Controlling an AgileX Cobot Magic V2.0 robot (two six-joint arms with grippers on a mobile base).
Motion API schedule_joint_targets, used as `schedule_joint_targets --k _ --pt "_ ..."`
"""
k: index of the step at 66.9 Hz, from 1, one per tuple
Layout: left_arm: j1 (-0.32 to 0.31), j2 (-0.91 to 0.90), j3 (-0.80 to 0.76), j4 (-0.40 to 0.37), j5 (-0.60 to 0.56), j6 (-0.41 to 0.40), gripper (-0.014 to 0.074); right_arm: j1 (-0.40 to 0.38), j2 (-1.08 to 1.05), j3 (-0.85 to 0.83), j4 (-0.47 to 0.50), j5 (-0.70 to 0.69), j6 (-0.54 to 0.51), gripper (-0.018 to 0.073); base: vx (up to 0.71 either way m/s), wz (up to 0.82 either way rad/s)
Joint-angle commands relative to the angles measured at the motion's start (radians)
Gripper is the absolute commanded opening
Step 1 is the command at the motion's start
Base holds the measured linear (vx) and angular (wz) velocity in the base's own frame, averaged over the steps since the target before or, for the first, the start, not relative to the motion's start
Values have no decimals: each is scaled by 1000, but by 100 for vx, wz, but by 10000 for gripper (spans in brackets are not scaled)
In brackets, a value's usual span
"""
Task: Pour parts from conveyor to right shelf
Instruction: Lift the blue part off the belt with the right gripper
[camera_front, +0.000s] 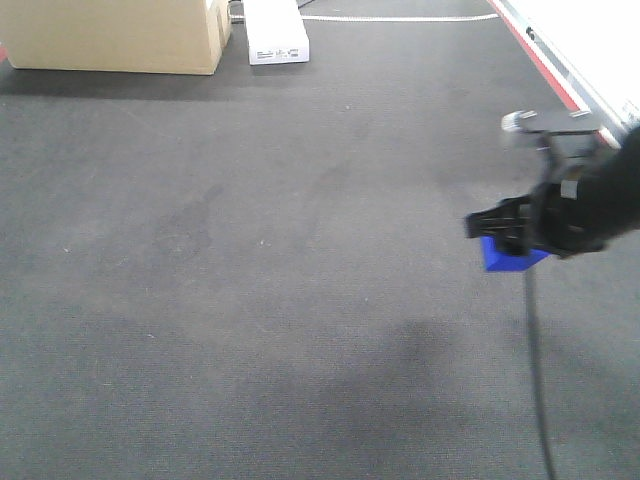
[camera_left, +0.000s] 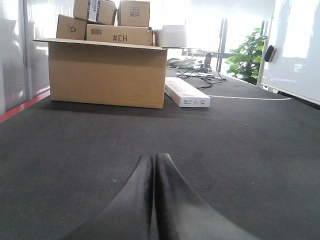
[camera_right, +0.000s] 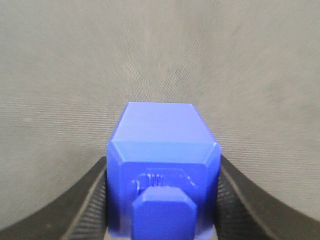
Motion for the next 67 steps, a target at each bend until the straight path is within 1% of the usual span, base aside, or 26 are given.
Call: schedule_joint_targets --k 1,14,28,35,43,54,67 --pt "-5 -9 27 -9 -79 -7 -6 -6 -193 68 -14 -118 -23 -7 0 0" --pt "-5 -9 27 -9 -79 -7 -6 -4 -519 223 -13 -209 -23 -5 0 0" --pt "-5 -9 27 -9 -79 -7 -6 -4 -862 402 -18 -271 -40 -4 0 0" --pt "-5 -9 27 -9 -79 -7 -6 -4 -1012 503 -42 -300 -58 -4 0 0" --pt "-5 -9 27 -9 -79 -7 -6 -4 -1177 629 -44 -383 -91 -4 0 0" --pt "-5 -9 27 -9 -79 -7 -6 -4 -1340 770 -45 -499 -91 -4 0 0" --pt "-5 -9 27 -9 -79 -7 -6 -4 -1373 850 -70 -549 -91 -4 0 0"
